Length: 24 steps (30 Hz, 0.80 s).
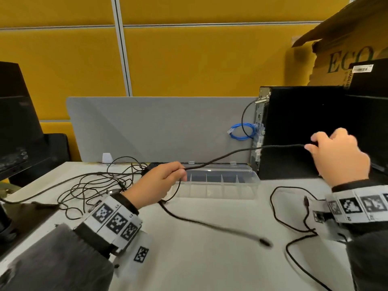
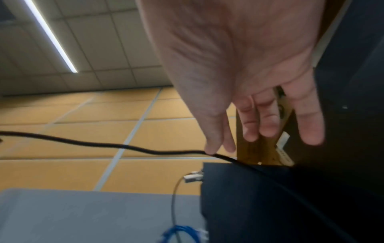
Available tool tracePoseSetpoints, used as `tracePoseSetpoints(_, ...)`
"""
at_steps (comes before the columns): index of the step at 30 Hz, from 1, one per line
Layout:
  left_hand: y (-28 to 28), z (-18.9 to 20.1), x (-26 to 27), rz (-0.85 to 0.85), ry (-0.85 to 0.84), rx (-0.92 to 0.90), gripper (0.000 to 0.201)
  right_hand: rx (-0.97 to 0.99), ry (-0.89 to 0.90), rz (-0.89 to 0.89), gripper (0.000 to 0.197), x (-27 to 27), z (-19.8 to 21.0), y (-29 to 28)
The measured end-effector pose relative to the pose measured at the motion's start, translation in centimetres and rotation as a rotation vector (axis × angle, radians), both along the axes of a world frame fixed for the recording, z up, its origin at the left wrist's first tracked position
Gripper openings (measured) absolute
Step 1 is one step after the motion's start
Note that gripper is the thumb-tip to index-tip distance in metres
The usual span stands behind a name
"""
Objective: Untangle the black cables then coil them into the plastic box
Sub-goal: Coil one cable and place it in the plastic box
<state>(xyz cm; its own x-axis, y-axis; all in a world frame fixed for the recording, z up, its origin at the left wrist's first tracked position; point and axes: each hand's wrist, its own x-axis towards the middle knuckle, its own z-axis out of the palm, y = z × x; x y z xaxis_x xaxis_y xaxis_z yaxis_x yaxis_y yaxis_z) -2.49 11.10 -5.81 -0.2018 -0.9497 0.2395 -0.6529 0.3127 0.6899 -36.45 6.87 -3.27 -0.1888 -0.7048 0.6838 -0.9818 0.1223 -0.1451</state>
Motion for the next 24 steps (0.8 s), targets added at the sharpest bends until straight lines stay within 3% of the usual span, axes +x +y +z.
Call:
tracePoseSetpoints(2,0.0,-0.1,-1.1,-0.003,-0.027,-0.052,0.024,-0.036,0.082,0.165,0.05,2.6,-0.3,0.5)
tracePoseSetpoints(4,0.0,-0.2,-2.4,-0.031,-0.008,-0.124,0.023,0.051,0.086,0.547,0.062,7.2,-0.8,2.2)
tracePoseSetpoints(6,0.1,-0.3,-3.4,-0.063,0.059,-0.172,0.023,0.248,0.07,0.818,0.052,11.2,-2.1,3.8)
tracePoseSetpoints(8,0.3,-0.6,-3.7,-0.094,0.152,-0.156,0.02,0.389,-0.072,0.968,0.024,12.7,-3.1,3.9)
tracePoseSetpoints(10,0.5,-1.3,-3.3,-0.096,0.309,-0.046,0.018,0.331,-0.281,0.973,0.02,11.9,-3.8,2.5)
tracePoseSetpoints(12,0.6,-2.2,-2.6,-0.085,0.471,0.073,0.02,0.127,-0.456,0.831,0.026,9.8,-4.3,0.7)
tracePoseSetpoints(14,0.4,-3.1,-2.0,-0.067,0.544,0.124,0.024,0.025,-0.541,0.68,0.02,7.9,-4.9,-0.6)
tracePoseSetpoints(15,0.3,-3.5,-1.9,-0.058,0.564,0.132,0.026,0.041,-0.509,0.614,0.016,7.6,-5.2,-0.8)
tracePoseSetpoints(17,0.0,-3.9,-1.9,-0.038,0.615,0.144,0.028,0.104,-0.294,0.545,0.04,8.4,-5.8,-0.4)
tracePoseSetpoints(19,-0.3,-4.3,-2.0,-0.024,0.635,0.149,0.029,0.099,-0.093,0.623,0.06,10.8,-6.2,0.8)
tracePoseSetpoints(21,-0.3,-4.7,-2.4,-0.036,0.607,0.138,0.03,0.115,0.018,0.773,0.058,13.8,-6.8,2.3)
tracePoseSetpoints(24,-0.1,-5.0,-2.9,-0.079,0.592,0.143,0.027,0.145,0.057,0.911,0.033,16.5,-7.5,2.7)
